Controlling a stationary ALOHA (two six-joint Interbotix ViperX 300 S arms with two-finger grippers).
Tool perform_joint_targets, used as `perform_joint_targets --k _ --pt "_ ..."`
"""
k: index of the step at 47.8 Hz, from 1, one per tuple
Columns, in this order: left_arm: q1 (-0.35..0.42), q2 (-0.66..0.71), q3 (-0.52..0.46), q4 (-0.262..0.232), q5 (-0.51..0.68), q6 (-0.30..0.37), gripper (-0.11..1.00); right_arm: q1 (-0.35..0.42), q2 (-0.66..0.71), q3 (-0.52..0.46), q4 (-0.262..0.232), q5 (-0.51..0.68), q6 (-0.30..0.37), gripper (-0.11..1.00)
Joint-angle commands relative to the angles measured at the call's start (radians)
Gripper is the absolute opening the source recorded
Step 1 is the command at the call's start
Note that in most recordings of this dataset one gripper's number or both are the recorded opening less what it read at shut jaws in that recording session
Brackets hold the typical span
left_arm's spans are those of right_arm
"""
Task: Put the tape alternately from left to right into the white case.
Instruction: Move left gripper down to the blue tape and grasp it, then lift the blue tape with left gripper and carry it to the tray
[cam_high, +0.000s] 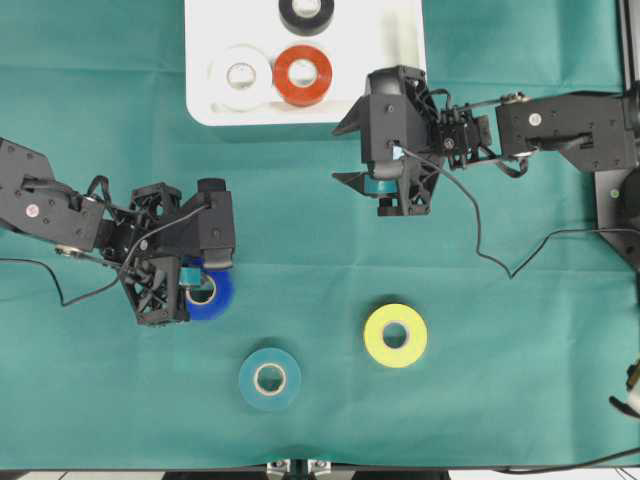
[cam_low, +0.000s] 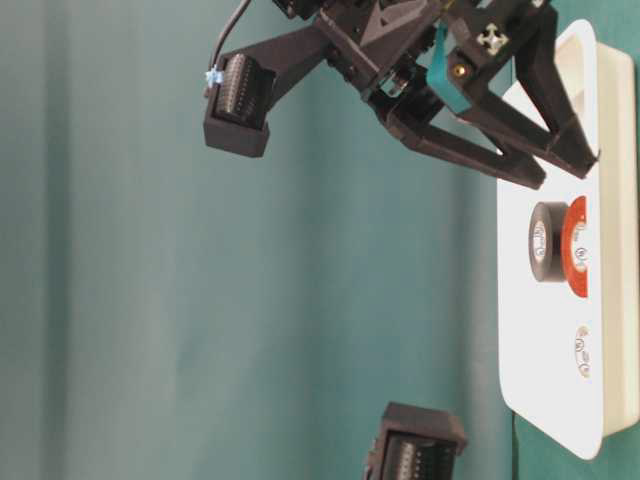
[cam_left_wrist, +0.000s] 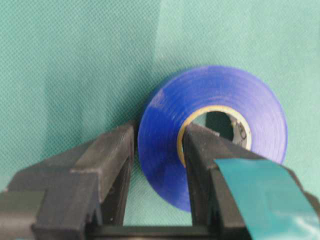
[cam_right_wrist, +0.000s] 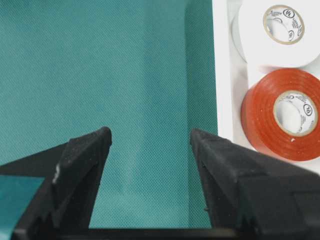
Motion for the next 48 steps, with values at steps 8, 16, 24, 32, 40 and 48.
perform_joint_targets --k 8,16,24,32,40,48 --pt "-0.006 -0.043 -0.020 0.002 0.009 0.000 -0.05 0.002 -0.011 -0.021 -0.003 -0.005 0.000 0.71" --pt "-0.008 -0.107 -0.020 0.002 0.057 0.000 -0.05 0.002 -0.011 -0.021 -0.003 -0.005 0.000 0.71" --pt "-0.006 -0.161 -0.025 0.002 0.114 0.000 -0.05 0.002 -0.011 -0.021 -0.002 -0.005 -0.002 0.71" --pt "0.006 -0.192 -0.025 0.003 0.149 0.000 -0.05 0.002 -0.011 -0.021 -0.002 -0.008 0.000 0.71" --pt "0.037 -0.193 -0.026 0.005 0.149 0.003 -0.05 0.002 -0.011 -0.021 -0.002 -0.005 0.000 0.71" --pt "0.081 -0.198 -0.026 0.006 0.149 0.021 -0.05 0.000 -0.011 -0.021 -0.002 -0.005 0.000 0.71"
